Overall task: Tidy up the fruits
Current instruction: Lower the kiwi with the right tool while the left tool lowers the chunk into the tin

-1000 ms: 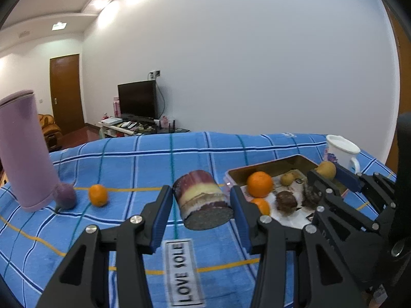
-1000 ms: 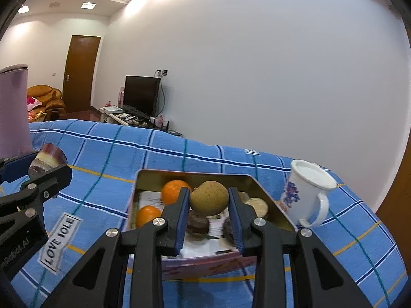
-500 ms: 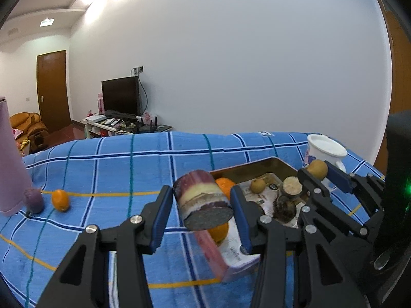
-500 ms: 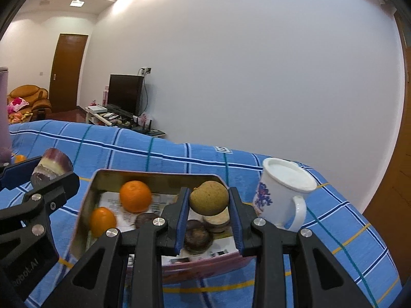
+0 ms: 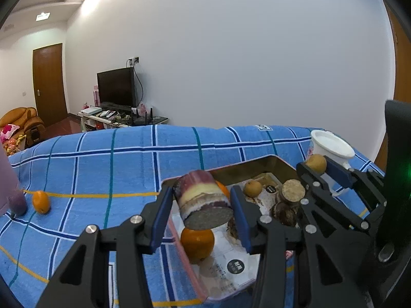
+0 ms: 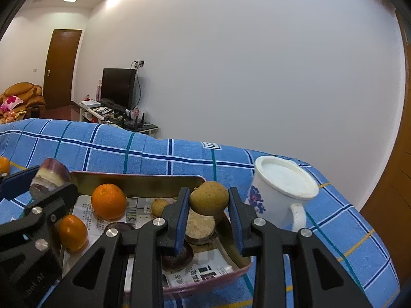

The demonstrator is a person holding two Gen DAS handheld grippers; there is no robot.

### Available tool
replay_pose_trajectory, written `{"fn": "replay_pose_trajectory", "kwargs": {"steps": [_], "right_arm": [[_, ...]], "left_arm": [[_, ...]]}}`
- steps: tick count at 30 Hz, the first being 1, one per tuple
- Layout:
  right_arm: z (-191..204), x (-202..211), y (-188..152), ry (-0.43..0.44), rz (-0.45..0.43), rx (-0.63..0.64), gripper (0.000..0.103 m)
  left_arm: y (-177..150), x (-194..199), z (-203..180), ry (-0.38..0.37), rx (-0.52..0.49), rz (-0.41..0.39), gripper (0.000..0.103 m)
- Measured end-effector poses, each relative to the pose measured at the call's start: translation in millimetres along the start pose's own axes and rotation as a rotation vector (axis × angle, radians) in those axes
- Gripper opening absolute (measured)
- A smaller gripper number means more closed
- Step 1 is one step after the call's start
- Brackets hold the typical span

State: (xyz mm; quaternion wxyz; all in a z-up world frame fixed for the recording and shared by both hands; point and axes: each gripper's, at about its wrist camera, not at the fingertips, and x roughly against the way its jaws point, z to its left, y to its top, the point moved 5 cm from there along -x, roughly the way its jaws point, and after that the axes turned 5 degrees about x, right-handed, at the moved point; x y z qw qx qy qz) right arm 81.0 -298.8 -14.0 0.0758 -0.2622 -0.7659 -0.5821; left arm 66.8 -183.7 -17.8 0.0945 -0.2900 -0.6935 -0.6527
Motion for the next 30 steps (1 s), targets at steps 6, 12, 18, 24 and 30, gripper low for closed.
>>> {"fn": "replay_pose_trajectory", "kwargs": {"steps": [6,12,18,24,30], "right_arm": [[4.5,-9.0,-1.5,0.069,0.039,0.008,0.032],[11.4,-12.3,-3.0,0.11,0.061,0.03,0.032],[18.0,-19.7,-3.2,0.159,0.082,0.041,0.032],[24.3,-29.0,-4.8,0.217,0.117,0.058,0.032],[25.9,-41.8,-10.9,0.287,0.181,0.031,0.032]], "left_arm": [[-6.8,-16.7,1.2,0.007,0.014,0.06,0.048],[-8.9,-23.0,3.4,0.007,0.034,0.085,0.048],[-9.6,-25.1,5.6,0.025,0.034,0.093,0.048],[-8.7,-28.0,8.6,0.052,0.026,0.101,0.048],[-9.1,-28.1,5.0,0.071,0.001,0.099,0.048]]}}
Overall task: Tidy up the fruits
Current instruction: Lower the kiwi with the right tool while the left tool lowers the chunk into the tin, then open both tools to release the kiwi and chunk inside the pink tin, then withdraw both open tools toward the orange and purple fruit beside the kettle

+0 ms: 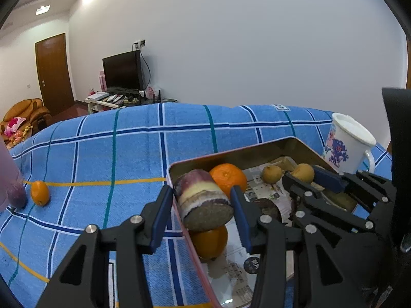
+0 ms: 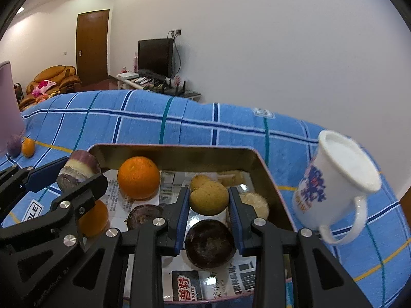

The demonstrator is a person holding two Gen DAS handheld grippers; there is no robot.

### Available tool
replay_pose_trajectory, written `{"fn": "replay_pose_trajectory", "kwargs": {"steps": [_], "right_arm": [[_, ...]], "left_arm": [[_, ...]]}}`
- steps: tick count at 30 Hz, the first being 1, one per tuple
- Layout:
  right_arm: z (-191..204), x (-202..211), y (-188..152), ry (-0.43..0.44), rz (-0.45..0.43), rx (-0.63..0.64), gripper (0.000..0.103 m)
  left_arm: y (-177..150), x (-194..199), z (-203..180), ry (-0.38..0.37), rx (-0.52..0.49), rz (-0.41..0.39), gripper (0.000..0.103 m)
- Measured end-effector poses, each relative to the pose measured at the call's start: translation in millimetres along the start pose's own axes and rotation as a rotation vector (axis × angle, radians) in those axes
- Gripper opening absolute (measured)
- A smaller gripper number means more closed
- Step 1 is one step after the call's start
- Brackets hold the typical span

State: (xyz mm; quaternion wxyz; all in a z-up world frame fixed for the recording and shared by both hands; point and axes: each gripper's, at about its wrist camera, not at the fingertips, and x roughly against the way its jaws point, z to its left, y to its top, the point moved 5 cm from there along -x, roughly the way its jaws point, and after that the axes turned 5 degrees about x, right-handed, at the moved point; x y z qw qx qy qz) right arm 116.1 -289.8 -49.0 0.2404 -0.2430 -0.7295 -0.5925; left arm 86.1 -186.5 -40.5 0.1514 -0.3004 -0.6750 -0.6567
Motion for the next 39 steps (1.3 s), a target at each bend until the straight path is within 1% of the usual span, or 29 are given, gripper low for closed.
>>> {"fn": "replay_pose_trajectory", "kwargs": {"steps": [7,9,12,13,14,15,16,17,19,20,22,26,27,28,31,32,34,35,37,39], "right_arm": [[0.5,-3.8,-3.5,0.039,0.016,-0.015,0.032],[0.4,-2.5,-3.3,0.052,0.008,-0.019,0.032],[-1.0,1.9,-3.4,0.064,-0.012,-0.034,0.033],[-2.1,4.2,-3.4,0.067,-0.023,-0.043,0.035],[-4.5,6.8,-3.7,0.065,-0.034,-0.051,0.037],[-6.9,10.6,-3.6,0.06,-0.052,-0.064,0.043],[-8.0,12.3,-2.8,0.057,-0.064,-0.072,0.051],[-10.3,16.5,-2.7,0.051,-0.085,-0.085,0.054],[-13.0,24.5,-3.1,0.036,-0.117,-0.105,0.063],[-14.5,28.2,-3.0,0.03,-0.135,-0.113,0.065],[-16.1,34.0,-2.0,0.018,-0.163,-0.126,0.068],[-17.6,50.3,1.6,-0.039,-0.227,-0.143,0.069],[-18.3,55.9,1.7,-0.054,-0.245,-0.147,0.072],[-19.2,62.4,2.4,-0.079,-0.271,-0.154,0.078],[-21.5,84.0,3.2,-0.155,-0.365,-0.177,0.09],[-21.5,90.6,3.6,-0.176,-0.398,-0.179,0.091],[-17.5,103.4,3.0,-0.203,-0.489,-0.178,0.102],[-14.6,106.2,0.8,-0.209,-0.518,-0.175,0.102],[-7.5,106.6,2.5,-0.203,-0.51,-0.15,0.102],[-1.1,108.5,4.6,-0.214,-0.512,-0.123,0.102]], "left_arm": [[0.2,1.3,-3.2,0.0,0.002,-0.007,0.049],[-0.1,3.9,-2.0,0.005,0.006,-0.021,0.051],[1.0,12.8,3.6,0.057,0.013,-0.068,0.068],[1.4,16.4,7.2,0.078,0.019,-0.088,0.077],[1.6,20.2,10.3,0.09,0.027,-0.108,0.084],[1.4,23.3,13.2,0.096,0.033,-0.124,0.087],[1.7,27.5,16.1,0.1,0.038,-0.145,0.092],[2.0,31.5,18.0,0.104,0.041,-0.162,0.096],[2.9,36.4,21.4,0.111,0.045,-0.181,0.101],[2.5,38.8,22.1,0.109,0.045,-0.188,0.103],[1.9,42.6,22.9,0.095,0.037,-0.193,0.103],[0.3,50.2,22.4,0.091,0.011,-0.208,0.103],[1.2,51.2,23.1,0.09,0.012,-0.213,0.103],[1.6,54.0,24.4,0.087,0.016,-0.219,0.103],[1.1,61.1,29.3,0.087,0.021,-0.232,0.103],[1.0,63.4,30.3,0.094,0.016,-0.239,0.103],[2.1,67.9,33.0,0.122,-0.014,-0.258,0.103],[3.6,70.0,34.1,0.138,-0.034,-0.268,0.103],[7.5,77.3,40.7,0.166,-0.07,-0.29,0.103],[12.9,84.3,50.8,0.174,-0.09,-0.3,0.103]]}}
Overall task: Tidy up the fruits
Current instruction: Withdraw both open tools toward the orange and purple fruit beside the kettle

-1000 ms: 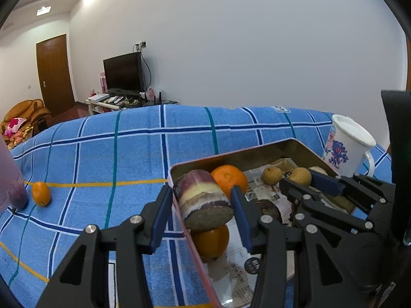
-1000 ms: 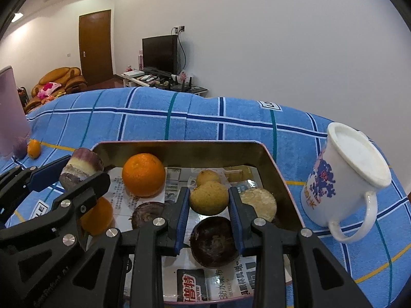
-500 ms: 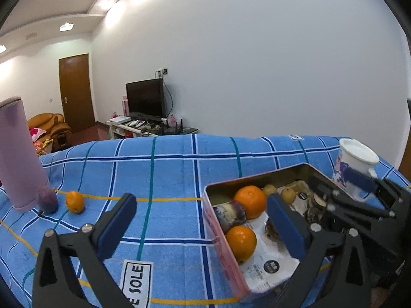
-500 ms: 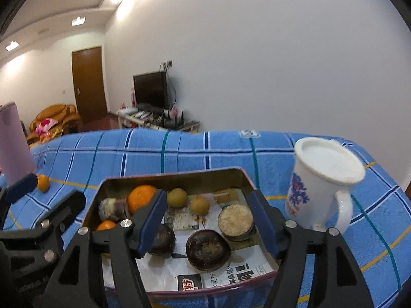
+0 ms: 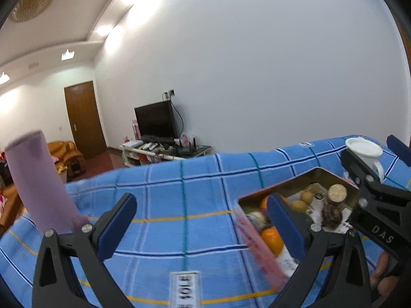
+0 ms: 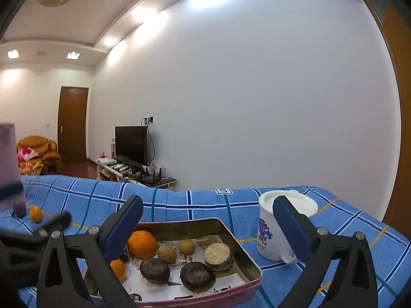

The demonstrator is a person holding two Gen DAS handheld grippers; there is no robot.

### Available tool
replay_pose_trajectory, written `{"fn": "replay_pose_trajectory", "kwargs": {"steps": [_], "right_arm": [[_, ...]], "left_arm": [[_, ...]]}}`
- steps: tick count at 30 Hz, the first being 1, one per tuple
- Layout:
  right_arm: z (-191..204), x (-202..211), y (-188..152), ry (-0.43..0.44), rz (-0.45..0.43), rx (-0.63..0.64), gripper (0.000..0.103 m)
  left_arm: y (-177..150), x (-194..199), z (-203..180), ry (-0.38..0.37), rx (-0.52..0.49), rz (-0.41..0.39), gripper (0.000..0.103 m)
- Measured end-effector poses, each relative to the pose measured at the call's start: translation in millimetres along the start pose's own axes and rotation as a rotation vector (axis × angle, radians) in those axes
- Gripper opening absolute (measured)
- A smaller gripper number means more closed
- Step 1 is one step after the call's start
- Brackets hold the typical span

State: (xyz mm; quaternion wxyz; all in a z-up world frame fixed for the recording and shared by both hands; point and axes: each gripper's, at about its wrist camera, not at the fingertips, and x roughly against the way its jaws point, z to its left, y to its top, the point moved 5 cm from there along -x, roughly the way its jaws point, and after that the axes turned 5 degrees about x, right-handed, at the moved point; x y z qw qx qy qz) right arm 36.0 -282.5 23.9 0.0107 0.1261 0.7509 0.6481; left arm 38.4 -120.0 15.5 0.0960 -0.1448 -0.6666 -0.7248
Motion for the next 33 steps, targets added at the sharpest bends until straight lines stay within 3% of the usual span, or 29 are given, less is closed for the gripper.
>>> {"fn": "replay_pose_trajectory", "kwargs": {"steps": [7,13,21,33], "right_arm": [[3.1,10.2,4.0,-0.043,-0.041,0.008,0.102],[6.3,2.0,-3.3,-0.039,0.059,-0.072,0.102],[38.2,-3.2,-12.3,0.007,0.154,-0.107,0.102],[103.5,-4.7,-8.5,0.114,0.184,-0.092,0.102]], "left_arm": [[8.9,-3.3,56.5,0.037,0.046,-0.008,0.103],[-8.8,-18.5,87.5,0.071,0.065,0.022,0.103],[-20.6,-26.1,113.8,0.083,0.096,0.047,0.103],[-29.2,-21.1,140.9,0.111,0.117,0.078,0.103]]}}
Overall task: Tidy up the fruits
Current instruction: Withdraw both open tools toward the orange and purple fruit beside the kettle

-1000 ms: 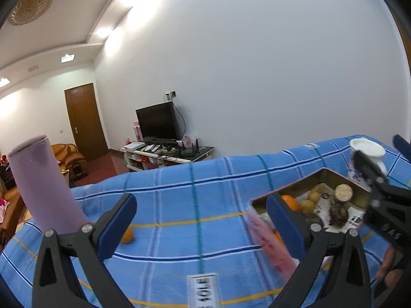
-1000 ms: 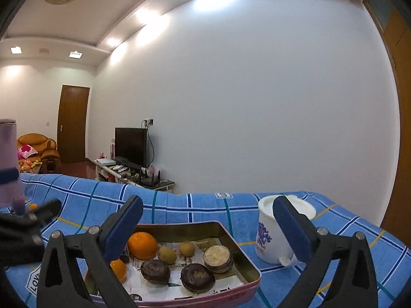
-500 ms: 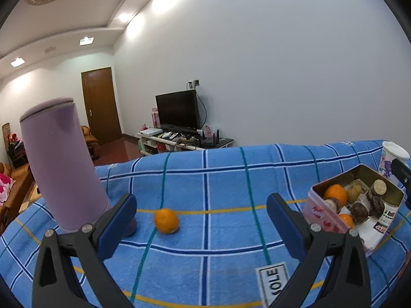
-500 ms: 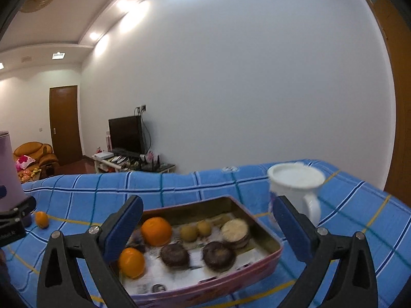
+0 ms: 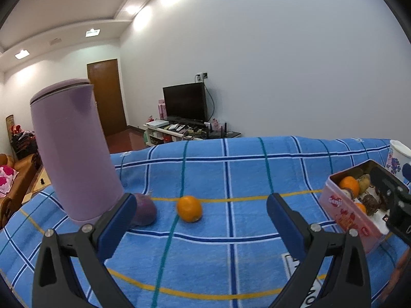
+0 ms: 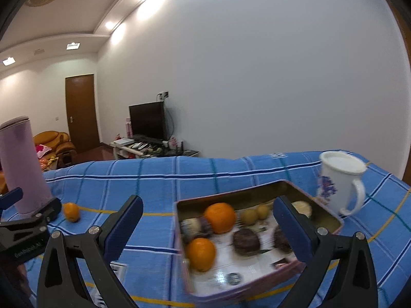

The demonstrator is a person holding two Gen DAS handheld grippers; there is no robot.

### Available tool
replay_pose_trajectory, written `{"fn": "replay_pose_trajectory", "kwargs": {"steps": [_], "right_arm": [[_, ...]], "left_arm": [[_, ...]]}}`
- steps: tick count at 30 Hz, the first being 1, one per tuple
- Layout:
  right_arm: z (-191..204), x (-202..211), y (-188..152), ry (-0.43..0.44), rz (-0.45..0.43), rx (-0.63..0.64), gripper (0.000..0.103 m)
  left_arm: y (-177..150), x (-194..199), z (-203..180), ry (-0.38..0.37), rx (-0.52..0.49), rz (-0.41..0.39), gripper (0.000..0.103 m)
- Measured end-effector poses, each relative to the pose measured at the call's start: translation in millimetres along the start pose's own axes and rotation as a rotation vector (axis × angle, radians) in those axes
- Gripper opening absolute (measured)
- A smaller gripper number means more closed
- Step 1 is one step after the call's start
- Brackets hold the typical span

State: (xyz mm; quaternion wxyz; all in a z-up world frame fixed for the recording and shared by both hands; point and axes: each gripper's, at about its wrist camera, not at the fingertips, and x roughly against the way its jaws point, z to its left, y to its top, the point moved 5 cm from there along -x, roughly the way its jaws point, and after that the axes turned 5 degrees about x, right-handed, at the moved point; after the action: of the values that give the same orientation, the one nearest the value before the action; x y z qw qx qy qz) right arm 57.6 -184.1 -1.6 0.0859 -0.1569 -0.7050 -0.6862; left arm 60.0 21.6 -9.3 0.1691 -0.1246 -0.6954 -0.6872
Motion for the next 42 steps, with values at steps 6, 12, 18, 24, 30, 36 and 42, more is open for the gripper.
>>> {"fn": "replay_pose_trajectory", "kwargs": {"steps": [6,12,18,24,30,36,42], "right_arm": [[32.1,-8.3,-0.9,0.05,0.02,-0.002,0.102],[59.6,-16.0,0.0,0.089,0.032,-0.012,0.102],[81.5,-26.7,1.9,0.118,0.056,-0.014,0.102],[103.2,-36.6,3.6,0.153,0.077,-0.009,0.102],[125.5,-49.8,3.4,0.191,0.12,0.013,0.102],[166.2,-74.7,-3.5,0.265,0.239,0.097,0.102],[209.0,-99.9,-10.8,0.321,0.325,0.188,0.097]], "left_arm": [[0.5,-3.5,24.9,0.045,0.007,0.011,0.103],[-0.2,-11.5,48.9,0.081,0.018,0.035,0.103],[-1.1,-18.6,69.8,0.117,0.023,0.051,0.103],[-1.2,-26.4,94.9,0.151,0.027,0.076,0.103],[-4.7,-35.9,132.5,0.223,0.038,0.12,0.103],[-12.3,-47.9,164.4,0.229,0.126,0.202,0.103],[-15.8,-53.3,177.2,0.258,0.136,0.23,0.103]]}}
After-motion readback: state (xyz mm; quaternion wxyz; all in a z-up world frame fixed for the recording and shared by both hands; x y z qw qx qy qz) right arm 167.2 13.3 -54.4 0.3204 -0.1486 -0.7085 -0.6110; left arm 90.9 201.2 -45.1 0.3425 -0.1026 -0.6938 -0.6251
